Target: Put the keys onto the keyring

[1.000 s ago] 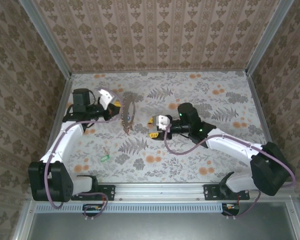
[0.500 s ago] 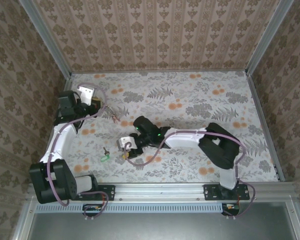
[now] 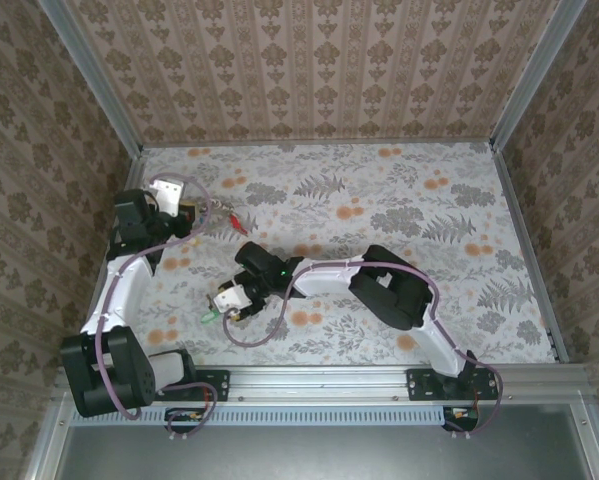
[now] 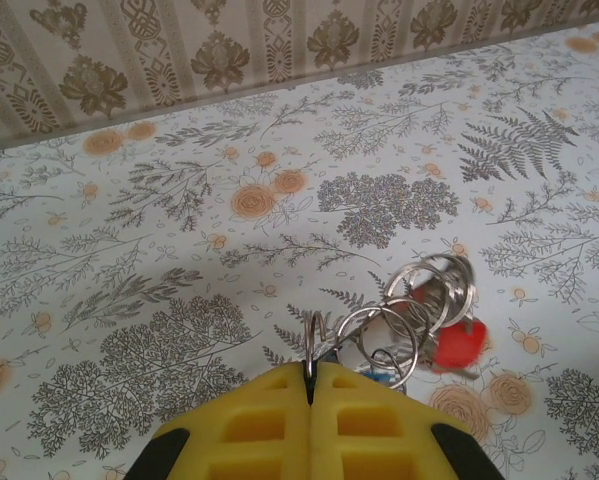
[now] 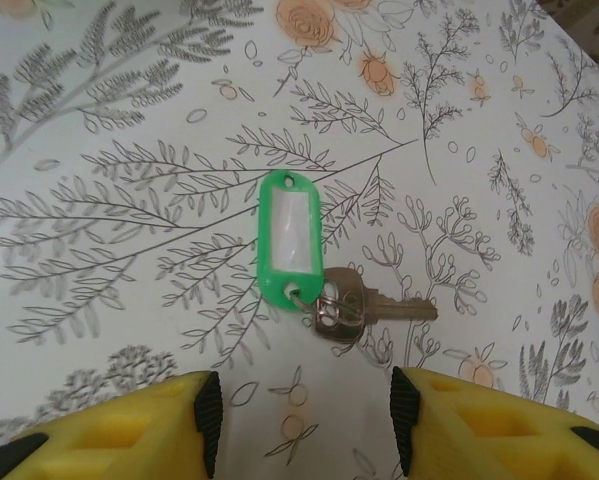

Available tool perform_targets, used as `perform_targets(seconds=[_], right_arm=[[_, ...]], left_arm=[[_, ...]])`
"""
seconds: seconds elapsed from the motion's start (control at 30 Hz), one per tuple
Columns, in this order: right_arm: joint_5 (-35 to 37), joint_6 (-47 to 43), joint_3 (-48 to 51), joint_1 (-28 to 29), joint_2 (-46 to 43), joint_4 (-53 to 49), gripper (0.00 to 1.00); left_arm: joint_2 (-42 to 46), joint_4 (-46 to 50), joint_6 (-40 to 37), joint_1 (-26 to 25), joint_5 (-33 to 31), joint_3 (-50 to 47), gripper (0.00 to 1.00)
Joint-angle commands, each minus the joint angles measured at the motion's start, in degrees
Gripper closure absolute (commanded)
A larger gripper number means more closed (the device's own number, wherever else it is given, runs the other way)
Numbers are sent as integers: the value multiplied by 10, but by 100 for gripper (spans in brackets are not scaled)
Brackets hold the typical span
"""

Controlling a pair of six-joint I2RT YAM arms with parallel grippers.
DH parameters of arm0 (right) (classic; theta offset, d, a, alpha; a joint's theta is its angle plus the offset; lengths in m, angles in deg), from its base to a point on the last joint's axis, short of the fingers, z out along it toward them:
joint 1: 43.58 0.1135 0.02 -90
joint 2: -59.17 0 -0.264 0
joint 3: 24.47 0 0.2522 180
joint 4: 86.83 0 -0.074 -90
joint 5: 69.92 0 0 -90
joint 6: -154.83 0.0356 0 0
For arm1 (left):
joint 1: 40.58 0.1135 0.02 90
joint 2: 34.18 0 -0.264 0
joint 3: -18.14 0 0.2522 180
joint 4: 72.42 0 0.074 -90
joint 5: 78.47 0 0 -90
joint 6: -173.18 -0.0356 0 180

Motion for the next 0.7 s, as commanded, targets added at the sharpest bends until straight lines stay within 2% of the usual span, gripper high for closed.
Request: perform_targets(seconds=[0.0, 0.23, 0.37, 0.53, 0.67], right_arm=[[40, -86, -43, 20, 34, -36, 50], [47, -101, -60, 30, 54, -27, 58], [44, -114, -79, 29, 58, -63, 71], [45, -115, -82, 28, 62, -69, 70], [41, -140, -98, 24, 64, -101, 63]], left_arm=[[7, -33, -2, 2, 2, -6, 100], [2, -34, 1, -2, 11, -7, 100], [4, -36, -2, -6, 8, -14, 100], [4, -39, -4, -7, 7, -17, 100], [2, -41, -4, -7, 8, -17, 100]])
